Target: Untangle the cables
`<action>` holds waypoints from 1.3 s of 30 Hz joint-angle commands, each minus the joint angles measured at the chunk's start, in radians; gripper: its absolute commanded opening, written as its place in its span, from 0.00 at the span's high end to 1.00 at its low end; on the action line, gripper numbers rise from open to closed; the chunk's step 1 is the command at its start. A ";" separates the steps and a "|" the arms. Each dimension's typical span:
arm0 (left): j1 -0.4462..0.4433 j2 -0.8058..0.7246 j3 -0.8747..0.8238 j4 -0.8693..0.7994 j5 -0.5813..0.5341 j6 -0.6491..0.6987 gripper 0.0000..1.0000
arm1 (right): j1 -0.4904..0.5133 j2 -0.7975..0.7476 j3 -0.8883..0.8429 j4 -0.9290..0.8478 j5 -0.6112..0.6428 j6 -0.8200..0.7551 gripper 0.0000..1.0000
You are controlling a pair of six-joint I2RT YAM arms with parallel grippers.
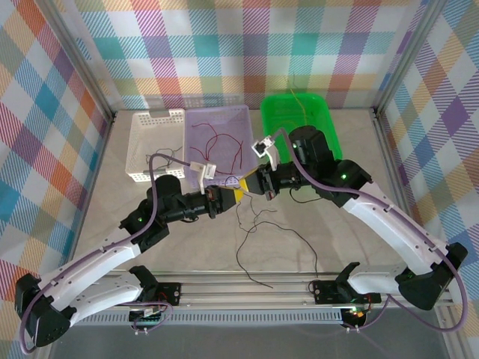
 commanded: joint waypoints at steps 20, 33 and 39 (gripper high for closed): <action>-0.004 -0.111 0.149 -0.252 -0.250 0.091 1.00 | -0.174 -0.405 -0.323 0.058 0.272 0.075 0.16; 0.099 0.082 0.604 -0.559 -0.324 0.257 1.00 | -0.184 -0.501 -0.472 0.016 0.285 0.024 0.01; 0.187 0.226 0.829 -0.636 -0.287 0.298 1.00 | -0.184 -0.438 -0.578 0.117 0.134 0.071 0.02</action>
